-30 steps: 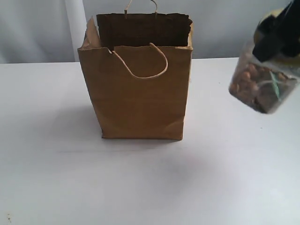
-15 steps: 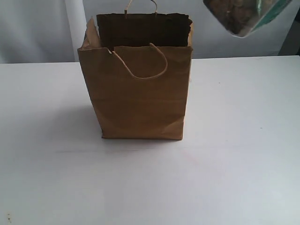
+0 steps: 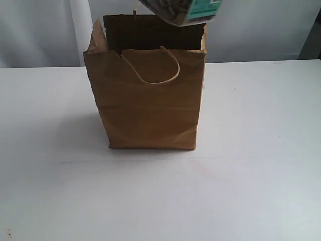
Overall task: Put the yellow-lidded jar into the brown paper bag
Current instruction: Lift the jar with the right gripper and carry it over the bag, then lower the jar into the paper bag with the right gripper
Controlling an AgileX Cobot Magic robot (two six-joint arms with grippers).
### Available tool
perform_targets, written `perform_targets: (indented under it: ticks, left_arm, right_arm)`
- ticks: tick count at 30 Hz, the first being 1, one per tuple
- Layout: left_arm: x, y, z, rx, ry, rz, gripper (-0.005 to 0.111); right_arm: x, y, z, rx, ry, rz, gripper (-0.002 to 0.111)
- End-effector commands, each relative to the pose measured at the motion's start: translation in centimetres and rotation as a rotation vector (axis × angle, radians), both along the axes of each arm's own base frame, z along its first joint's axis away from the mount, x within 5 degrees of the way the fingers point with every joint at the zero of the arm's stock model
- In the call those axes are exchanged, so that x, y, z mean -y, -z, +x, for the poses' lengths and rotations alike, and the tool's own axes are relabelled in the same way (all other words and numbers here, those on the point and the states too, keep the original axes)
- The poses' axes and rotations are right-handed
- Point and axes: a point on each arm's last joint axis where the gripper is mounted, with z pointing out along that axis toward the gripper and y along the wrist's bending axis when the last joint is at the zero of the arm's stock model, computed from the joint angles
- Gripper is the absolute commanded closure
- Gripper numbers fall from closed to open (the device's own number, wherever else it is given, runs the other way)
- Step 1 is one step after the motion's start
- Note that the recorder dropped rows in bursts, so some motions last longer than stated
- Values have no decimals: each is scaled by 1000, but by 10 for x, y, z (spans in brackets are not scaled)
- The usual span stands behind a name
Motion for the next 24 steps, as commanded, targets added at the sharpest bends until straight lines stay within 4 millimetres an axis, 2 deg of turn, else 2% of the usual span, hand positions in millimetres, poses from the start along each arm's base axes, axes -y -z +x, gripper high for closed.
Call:
perform_targets:
  ticks: [1, 6, 10, 18, 24]
  left_arm:
    - [1, -1, 0, 9, 6, -7, 106]
    - [1, -1, 0, 9, 6, -7, 106]
    - [1, -1, 0, 9, 6, -7, 106]
    - [1, -1, 0, 9, 6, -7, 106]
    - [1, -1, 0, 9, 6, -7, 106]
  right_arm:
    - [-22, -1, 19, 130, -27, 44, 108]
    - [-47, 9, 36, 205, -50, 1, 108]
    - [-57, 25, 52, 197, -43, -54, 108]
    - [-63, 59, 79, 125, -31, -102, 108]
    - [-64, 76, 92, 82, 2, -117, 108]
